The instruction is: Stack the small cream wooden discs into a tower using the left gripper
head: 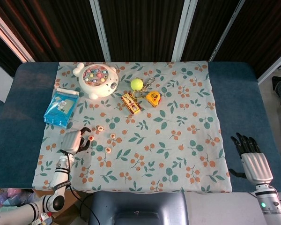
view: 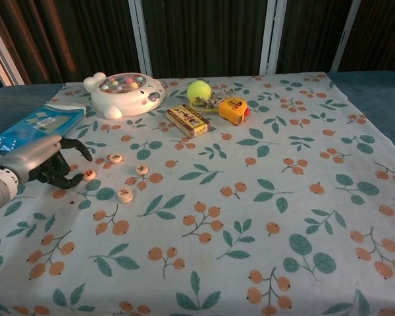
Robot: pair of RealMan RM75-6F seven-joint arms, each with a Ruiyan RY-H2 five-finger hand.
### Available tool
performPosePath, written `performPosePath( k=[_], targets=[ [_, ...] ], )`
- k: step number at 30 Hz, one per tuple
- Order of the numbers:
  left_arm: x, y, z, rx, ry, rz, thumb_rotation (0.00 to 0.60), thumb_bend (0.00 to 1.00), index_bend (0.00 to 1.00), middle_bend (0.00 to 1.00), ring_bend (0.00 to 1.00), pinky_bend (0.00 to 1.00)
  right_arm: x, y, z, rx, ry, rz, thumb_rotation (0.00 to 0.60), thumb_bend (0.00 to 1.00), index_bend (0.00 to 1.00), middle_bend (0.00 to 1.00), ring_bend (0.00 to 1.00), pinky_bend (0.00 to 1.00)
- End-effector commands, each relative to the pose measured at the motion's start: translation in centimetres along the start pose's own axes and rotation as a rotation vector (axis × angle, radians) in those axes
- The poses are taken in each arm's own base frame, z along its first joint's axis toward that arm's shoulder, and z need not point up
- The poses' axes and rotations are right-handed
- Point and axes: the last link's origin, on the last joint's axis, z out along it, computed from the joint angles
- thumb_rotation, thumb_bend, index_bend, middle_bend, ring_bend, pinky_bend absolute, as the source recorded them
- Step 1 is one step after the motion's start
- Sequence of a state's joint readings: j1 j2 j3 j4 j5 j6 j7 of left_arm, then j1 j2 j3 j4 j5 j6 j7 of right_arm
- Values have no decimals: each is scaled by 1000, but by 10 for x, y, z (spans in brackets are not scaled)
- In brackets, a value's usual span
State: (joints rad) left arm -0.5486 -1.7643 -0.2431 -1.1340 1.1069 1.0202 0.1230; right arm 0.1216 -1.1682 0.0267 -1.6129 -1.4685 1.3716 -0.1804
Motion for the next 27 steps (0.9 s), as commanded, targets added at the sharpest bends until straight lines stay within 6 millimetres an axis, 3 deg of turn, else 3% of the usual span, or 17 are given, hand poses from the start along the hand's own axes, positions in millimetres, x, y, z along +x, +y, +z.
performPosePath(
  k=[1, 27],
  targets=[
    [-3, 1, 0, 0, -7, 5, 600, 438, 345, 1000, 1000, 1000, 1, 0, 0, 2, 3, 1, 600, 115, 0, 0, 0, 0],
    [-10, 3, 4, 7, -4, 6, 600, 437, 485, 1000, 1000, 1000, 1, 0, -1, 0, 3, 2, 600, 114, 0, 0, 0, 0]
  ],
)
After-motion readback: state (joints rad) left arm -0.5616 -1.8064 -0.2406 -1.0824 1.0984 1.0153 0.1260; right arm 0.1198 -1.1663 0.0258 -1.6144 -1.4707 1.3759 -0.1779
